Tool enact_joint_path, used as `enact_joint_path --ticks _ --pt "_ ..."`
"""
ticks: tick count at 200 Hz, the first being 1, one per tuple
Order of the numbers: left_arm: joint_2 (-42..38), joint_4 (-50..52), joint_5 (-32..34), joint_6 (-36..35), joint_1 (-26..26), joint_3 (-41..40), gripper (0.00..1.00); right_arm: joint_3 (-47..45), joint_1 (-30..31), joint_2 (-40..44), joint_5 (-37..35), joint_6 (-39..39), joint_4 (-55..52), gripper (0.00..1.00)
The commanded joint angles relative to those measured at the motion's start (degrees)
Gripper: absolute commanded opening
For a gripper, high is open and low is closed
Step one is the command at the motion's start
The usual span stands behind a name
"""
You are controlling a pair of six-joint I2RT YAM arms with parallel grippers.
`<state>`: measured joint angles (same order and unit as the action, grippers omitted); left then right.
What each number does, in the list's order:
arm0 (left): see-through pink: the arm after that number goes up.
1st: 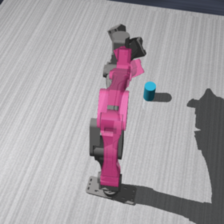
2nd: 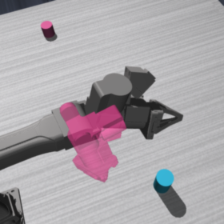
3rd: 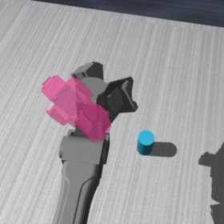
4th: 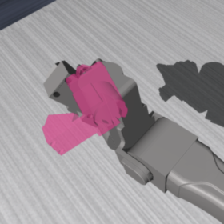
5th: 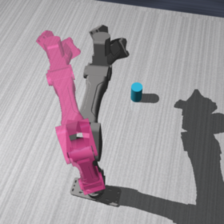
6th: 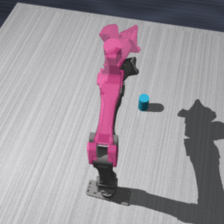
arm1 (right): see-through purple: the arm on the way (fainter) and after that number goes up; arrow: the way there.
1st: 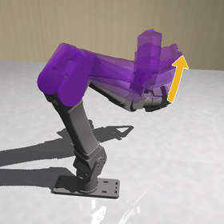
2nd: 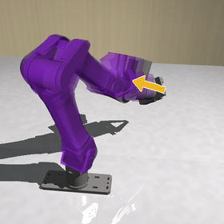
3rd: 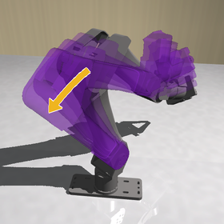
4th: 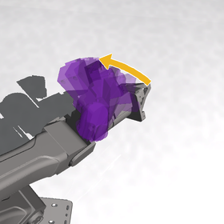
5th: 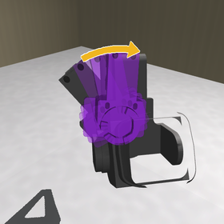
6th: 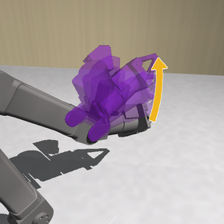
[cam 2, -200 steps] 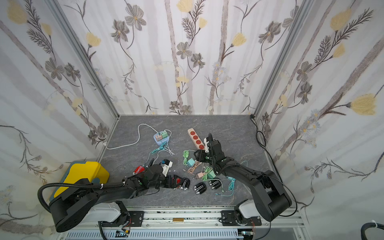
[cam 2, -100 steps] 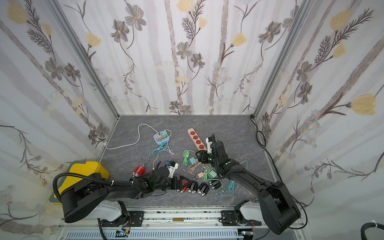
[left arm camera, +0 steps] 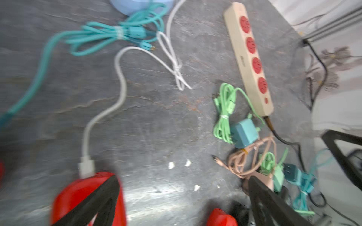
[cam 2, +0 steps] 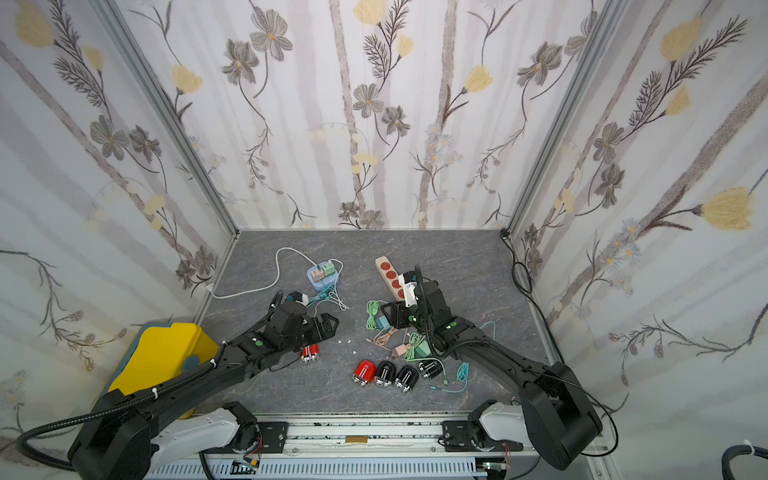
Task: Unplug the electric shaver
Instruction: Move the electric shaver to the center of the board, then pick up the electric shaver from the center of the board.
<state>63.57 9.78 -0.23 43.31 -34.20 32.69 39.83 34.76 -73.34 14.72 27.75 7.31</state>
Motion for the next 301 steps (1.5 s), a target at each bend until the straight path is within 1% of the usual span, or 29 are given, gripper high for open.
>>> enact_joint_path --ticks 1,15,31,55,93,124,159,191,212,252,301 --pt "-0.17 9.64 1.07 -3.11 2.80 0.43 1.00 0.81 1.52 -1.05 1.45 -0.40 4.34 0.51" --pt "0.63 11.94 1.06 -3.65 4.05 0.60 1.00 1.01 2.12 -2.16 1.91 0.13 5.95 0.49" --pt "1.72 13.60 1.80 -3.67 4.14 0.39 1.00 1.55 2.34 -3.52 2.20 0.53 6.64 0.48" --pt "3.35 12.22 0.98 -3.73 4.09 -1.23 0.98 2.51 2.84 -5.00 2.09 0.88 6.97 0.47" --pt "6.67 9.23 1.28 -4.67 4.00 -2.12 0.88 1.35 4.03 -5.97 2.04 1.95 8.90 0.46" --pt "10.18 9.72 2.53 -4.84 2.69 -1.29 0.84 -0.22 5.12 -7.07 2.41 3.45 11.87 0.46" --pt "10.60 10.43 4.68 -4.35 2.31 -2.11 0.81 0.07 6.38 -8.34 2.42 3.56 13.08 0.45" --pt "12.86 10.79 6.12 -4.85 2.13 -1.08 0.79 0.88 6.99 -8.94 2.27 3.41 12.97 0.44" --pt "14.01 11.66 7.53 -5.59 1.96 0.54 0.74 1.20 7.29 -9.18 1.91 3.49 12.57 0.44" --pt "14.83 15.62 9.92 -5.61 -0.06 2.19 0.74 0.87 7.98 -9.27 0.67 3.60 12.24 0.44" --pt "15.53 19.10 11.58 -3.54 -2.91 2.90 0.74 0.77 8.22 -9.77 0.85 3.39 12.29 0.44"
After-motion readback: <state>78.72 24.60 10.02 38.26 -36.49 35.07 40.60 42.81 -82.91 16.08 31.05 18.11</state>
